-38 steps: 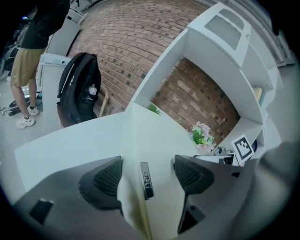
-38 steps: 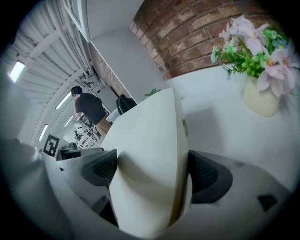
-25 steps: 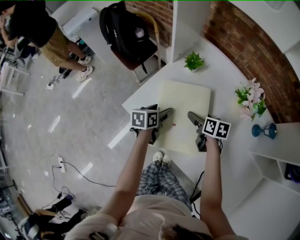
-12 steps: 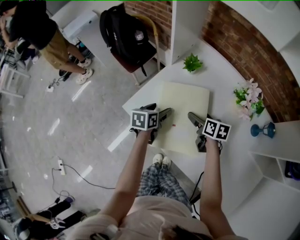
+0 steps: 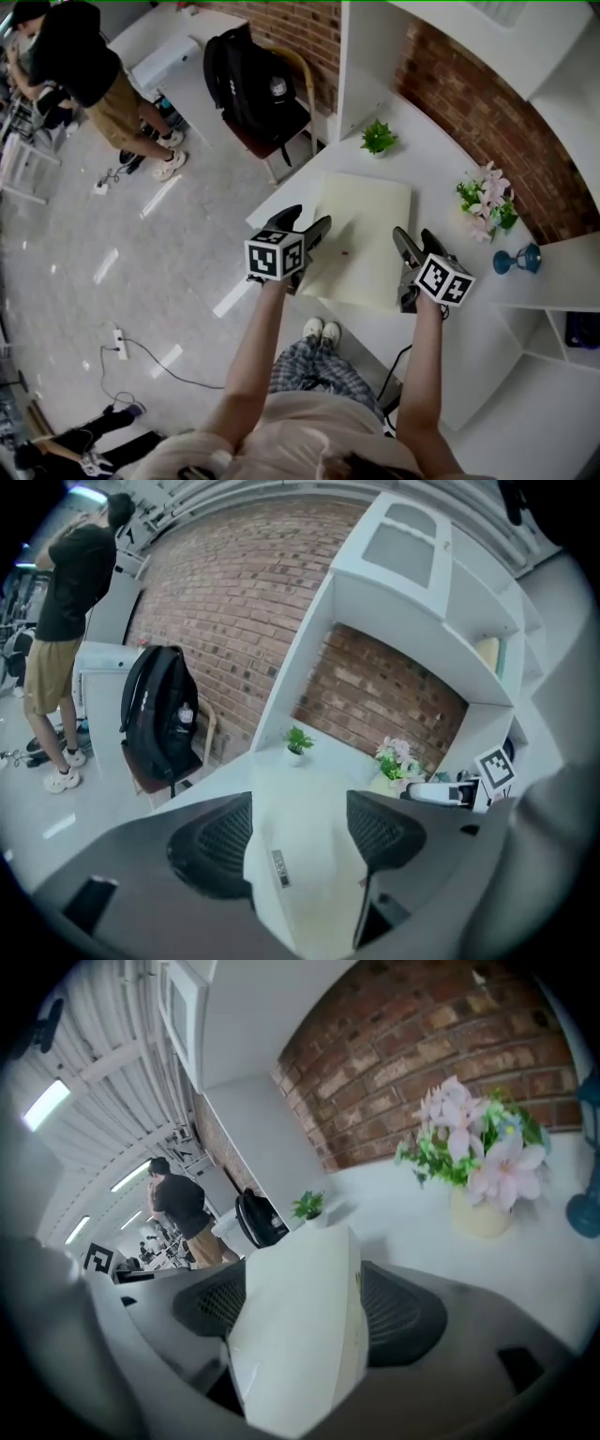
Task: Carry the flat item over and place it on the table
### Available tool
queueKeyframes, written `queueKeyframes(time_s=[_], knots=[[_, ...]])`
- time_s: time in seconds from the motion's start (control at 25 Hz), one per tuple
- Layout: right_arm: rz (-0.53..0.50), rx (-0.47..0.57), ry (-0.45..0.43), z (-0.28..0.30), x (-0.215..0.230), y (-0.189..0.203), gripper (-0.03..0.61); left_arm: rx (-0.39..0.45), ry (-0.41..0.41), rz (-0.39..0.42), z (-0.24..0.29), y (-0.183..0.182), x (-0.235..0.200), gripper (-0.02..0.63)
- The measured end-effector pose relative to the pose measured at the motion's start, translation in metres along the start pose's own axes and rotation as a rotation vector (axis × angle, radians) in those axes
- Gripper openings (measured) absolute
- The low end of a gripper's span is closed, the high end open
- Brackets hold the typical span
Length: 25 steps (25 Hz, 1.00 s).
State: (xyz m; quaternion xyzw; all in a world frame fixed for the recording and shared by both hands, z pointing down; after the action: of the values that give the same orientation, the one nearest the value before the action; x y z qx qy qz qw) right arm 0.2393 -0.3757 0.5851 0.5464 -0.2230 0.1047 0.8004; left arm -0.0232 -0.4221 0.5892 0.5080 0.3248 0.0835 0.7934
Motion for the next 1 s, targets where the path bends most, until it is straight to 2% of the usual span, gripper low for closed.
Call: queueKeyframes(time_s=[0.2,0.48,0.72,1.0], knots=[[-0.139,0.195,-0.049,-0.04,-0.027,-0.043,0.269,0.121,0.03,0.089,-0.028,-0.04,0.027,0.225],[-0.263,0.411,-0.027,-0.104,-0.051,-0.087,0.077,0.285,0.054,0.201,-0.075,-0.083,0.067,0.087],[-0.276,0.54,-0.019,-0.147,-0.057,-0.11,0.022,0.422,0.101,0.269,-0.105,-0.105,0.096,0.038],[-0.309,0.625,-0.014,-0.181,-0.061,-0.124,0.017,0.497,0.136,0.308,-0.128,-0.117,0.113,0.028]])
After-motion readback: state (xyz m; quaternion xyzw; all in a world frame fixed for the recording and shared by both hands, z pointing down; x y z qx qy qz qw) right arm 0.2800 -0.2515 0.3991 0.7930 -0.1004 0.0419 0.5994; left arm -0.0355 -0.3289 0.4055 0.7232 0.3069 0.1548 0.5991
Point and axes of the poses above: the fingertips, and each gripper's own axes: z forward along the fingers, x to its right, y out of its underside, the point moved 4 cm from there along -z, backward along the fingers, and after that the axes turned 14 degrees about x, right-handed, at the moved point
